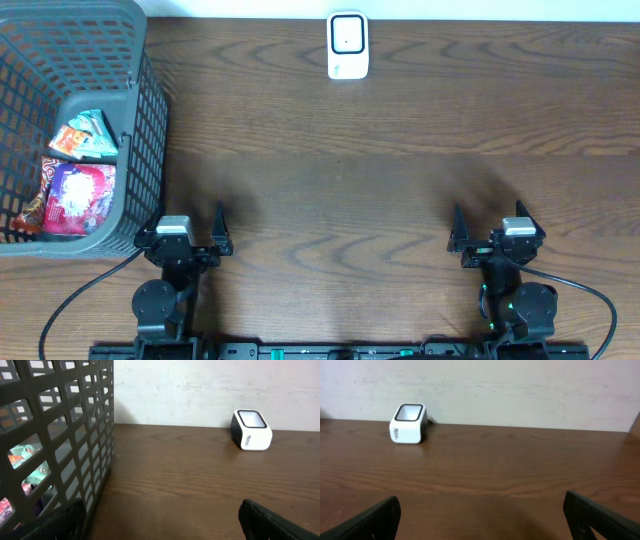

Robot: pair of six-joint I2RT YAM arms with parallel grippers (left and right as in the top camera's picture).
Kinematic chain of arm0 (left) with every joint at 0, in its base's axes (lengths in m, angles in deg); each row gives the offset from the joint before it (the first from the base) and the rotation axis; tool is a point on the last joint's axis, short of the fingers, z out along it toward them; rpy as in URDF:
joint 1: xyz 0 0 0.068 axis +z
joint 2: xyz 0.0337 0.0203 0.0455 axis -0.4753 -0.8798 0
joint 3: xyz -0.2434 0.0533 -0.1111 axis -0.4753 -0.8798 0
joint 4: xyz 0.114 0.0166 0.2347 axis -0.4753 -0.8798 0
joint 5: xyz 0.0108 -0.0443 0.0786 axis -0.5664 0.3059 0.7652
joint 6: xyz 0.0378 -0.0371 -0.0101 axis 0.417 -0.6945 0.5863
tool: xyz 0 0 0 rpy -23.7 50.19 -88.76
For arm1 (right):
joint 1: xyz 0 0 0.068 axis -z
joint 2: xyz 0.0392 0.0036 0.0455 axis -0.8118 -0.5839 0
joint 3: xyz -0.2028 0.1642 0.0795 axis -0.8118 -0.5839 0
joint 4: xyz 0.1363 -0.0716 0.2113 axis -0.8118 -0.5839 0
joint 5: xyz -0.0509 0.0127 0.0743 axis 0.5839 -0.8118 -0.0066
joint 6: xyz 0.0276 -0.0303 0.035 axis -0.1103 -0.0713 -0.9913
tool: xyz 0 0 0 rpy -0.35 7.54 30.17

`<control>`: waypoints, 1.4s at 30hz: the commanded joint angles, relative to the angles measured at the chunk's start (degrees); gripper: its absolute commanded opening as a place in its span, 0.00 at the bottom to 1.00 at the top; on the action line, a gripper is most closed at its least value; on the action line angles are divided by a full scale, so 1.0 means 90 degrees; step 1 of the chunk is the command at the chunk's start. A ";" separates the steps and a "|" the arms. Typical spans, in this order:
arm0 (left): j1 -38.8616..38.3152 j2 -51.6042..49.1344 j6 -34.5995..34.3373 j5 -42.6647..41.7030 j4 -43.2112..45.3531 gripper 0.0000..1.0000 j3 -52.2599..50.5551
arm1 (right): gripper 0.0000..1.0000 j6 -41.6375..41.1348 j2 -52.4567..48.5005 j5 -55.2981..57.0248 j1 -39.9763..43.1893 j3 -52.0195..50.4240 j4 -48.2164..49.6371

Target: Scan the item barcode

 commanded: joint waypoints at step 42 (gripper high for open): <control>0.0022 0.0044 -0.1217 -0.3752 0.3033 0.98 0.0022 | 0.99 0.0049 0.0017 -0.0012 -0.0010 -0.0022 -0.0007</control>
